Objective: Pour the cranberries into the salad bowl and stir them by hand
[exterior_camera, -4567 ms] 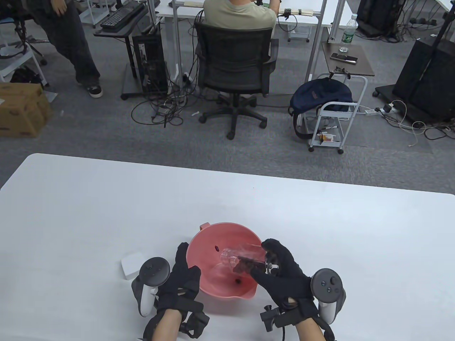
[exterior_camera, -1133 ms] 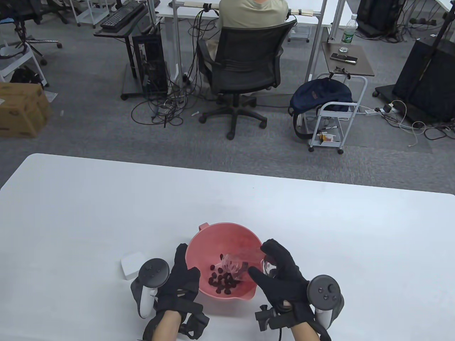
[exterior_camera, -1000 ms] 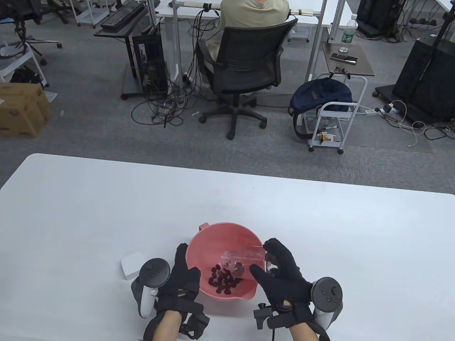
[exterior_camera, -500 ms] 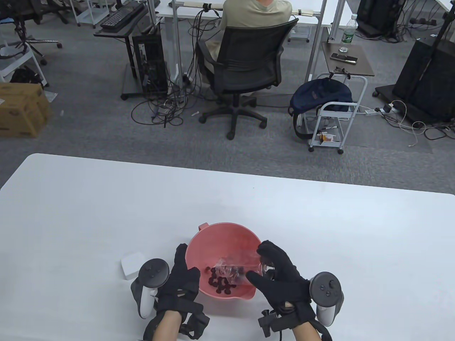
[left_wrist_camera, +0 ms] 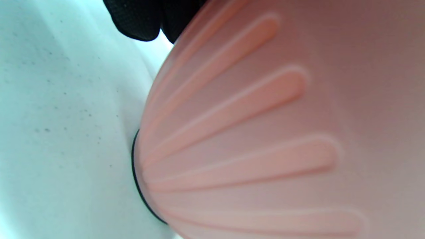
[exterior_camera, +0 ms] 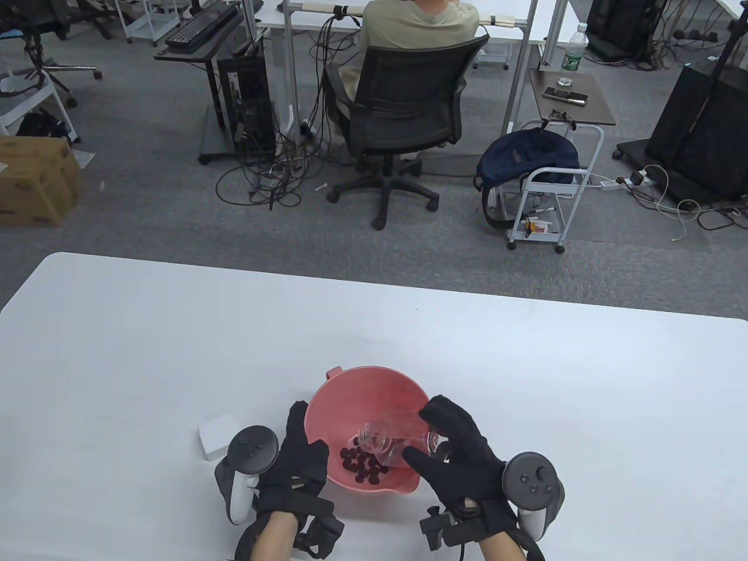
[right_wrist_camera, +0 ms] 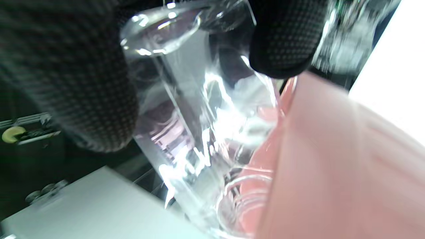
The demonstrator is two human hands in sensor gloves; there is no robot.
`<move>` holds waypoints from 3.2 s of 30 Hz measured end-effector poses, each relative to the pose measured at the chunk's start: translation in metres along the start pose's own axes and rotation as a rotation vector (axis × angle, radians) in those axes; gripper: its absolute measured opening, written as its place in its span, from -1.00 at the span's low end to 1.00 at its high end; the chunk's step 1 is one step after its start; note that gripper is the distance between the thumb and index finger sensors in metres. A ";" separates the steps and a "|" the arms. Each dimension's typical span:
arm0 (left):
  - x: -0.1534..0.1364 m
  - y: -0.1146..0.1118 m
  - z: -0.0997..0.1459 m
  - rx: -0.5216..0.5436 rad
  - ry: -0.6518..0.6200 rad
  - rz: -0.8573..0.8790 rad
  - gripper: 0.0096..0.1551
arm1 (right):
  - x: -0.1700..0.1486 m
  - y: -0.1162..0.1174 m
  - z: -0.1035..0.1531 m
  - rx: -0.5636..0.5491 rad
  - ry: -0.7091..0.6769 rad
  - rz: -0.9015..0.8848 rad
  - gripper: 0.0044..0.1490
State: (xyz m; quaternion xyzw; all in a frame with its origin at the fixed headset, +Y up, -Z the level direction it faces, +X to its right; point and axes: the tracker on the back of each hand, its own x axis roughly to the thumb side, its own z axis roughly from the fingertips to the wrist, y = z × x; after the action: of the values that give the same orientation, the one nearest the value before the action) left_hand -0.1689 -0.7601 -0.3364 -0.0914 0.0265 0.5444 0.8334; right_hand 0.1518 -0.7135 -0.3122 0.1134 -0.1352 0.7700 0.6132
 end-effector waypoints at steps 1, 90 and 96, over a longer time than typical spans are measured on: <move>0.001 0.000 0.001 0.001 -0.003 -0.012 -0.07 | 0.002 0.001 0.003 -0.160 0.009 -0.004 -0.14; -0.002 0.001 0.002 -0.001 0.002 0.001 -0.06 | -0.091 -0.037 0.003 -0.181 0.675 0.497 0.22; -0.001 0.000 0.001 -0.004 0.002 0.001 -0.06 | -0.095 -0.032 0.000 -0.128 0.750 0.628 0.24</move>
State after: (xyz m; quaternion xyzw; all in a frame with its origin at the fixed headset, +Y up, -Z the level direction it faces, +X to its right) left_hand -0.1698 -0.7608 -0.3352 -0.0934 0.0264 0.5449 0.8329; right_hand 0.2045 -0.7939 -0.3424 -0.2557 0.0200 0.8955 0.3637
